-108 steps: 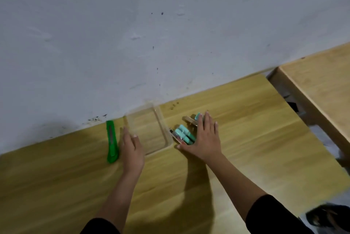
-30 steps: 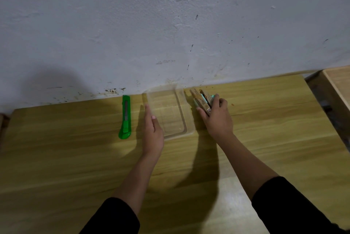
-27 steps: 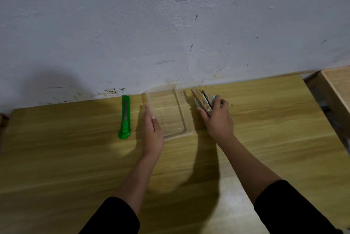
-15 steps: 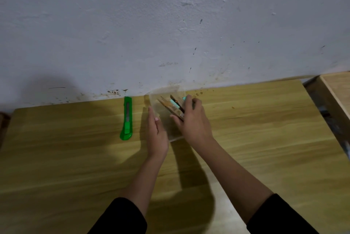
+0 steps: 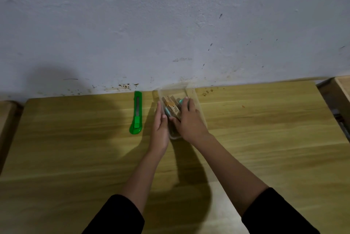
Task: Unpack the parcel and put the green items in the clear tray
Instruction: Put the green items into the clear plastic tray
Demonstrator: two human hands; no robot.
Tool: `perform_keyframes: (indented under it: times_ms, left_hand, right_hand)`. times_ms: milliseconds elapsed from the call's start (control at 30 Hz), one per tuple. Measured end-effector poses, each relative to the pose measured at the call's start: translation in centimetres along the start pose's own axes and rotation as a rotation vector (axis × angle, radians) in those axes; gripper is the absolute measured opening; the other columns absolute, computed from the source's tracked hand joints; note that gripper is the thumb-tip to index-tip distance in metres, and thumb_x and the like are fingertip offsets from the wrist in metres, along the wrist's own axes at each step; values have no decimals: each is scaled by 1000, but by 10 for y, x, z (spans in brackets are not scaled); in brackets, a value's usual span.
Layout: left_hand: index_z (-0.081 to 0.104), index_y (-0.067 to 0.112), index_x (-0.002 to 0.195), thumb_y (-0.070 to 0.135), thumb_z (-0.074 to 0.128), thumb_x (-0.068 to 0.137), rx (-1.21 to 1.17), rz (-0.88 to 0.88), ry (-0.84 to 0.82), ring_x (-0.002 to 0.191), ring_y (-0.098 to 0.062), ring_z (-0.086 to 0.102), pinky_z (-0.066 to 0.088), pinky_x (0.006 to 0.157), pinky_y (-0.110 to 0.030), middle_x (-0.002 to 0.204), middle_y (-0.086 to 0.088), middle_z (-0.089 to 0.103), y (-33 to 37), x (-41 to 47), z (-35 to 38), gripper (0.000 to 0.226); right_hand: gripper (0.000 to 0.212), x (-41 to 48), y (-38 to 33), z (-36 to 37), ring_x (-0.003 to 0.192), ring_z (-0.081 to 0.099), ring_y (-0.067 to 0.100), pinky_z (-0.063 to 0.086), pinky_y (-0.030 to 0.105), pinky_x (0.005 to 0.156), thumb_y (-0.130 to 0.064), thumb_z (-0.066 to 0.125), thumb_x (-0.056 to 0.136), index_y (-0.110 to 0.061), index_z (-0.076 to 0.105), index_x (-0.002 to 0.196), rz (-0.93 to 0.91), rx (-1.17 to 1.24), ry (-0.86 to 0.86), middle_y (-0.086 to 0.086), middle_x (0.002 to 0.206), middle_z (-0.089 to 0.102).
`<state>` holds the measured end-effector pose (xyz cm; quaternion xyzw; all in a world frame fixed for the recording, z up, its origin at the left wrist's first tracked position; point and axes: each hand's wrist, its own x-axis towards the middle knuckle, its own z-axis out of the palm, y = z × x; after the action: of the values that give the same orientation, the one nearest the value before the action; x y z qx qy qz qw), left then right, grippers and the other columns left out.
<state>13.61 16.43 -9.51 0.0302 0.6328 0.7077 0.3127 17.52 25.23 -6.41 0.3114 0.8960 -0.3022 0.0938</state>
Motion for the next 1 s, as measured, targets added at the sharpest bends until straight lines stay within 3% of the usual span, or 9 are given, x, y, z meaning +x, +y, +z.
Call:
perform_keyframes:
  times_ms: [100,267,400,533,667,767,867,1000]
  left_hand:
    - [20,23,146,7,29,100,-23,-20,20,141,-17,25,26,116,-38,155,0,20,0,3,0,49]
    - [22,21,146,7,30,100,-35,-22,7,141,-18,25,28,114,-36,155,-2,22,2,5,-2,49]
    - [25,19,145,7,32,99,35,18,9,136,-8,27,39,97,-11,152,2,26,2,6,-6,48]
    - [25,19,145,6,34,99,84,35,-12,140,-10,24,29,110,-22,153,4,26,1,4,-11,49]
    - [26,16,144,4,35,98,104,30,-37,127,0,30,41,85,0,136,15,31,7,4,-13,48]
    - [26,13,144,3,35,98,104,37,-36,121,3,32,41,75,3,131,18,29,7,5,-13,48]
    - [26,12,144,2,35,97,93,42,-17,125,1,30,40,83,1,137,14,31,5,6,-13,49]
    - [26,14,144,5,37,98,136,50,-15,130,-3,31,34,103,-18,150,3,31,7,4,-13,49]
  right_hand:
    - [86,4,2,-10,143,16,33,28,44,114,-39,50,92,-8,-8,147,-6,-5,-107,11,158,-11]
    - [84,-3,3,-17,146,4,28,21,40,117,-28,50,93,-7,-11,146,-8,15,-176,13,157,-14]
    - [76,-8,3,-6,144,16,30,27,35,112,-23,48,95,-5,-5,147,3,114,-84,13,158,-10]
    - [66,-6,0,5,139,29,32,36,35,106,-24,46,96,-5,8,147,-10,197,65,14,158,3]
    - [64,-1,-2,14,138,32,31,38,33,103,-24,46,96,-6,12,147,-36,212,162,13,158,7]
    - [61,6,-1,17,138,31,30,38,33,105,-22,50,94,-7,20,145,-52,225,211,13,158,12]
    - [57,11,2,19,139,31,29,36,34,107,-21,55,90,-6,31,140,-73,228,252,14,155,21]
    - [56,13,3,17,136,35,30,36,35,108,-21,58,89,-5,34,137,-63,217,239,13,153,26]
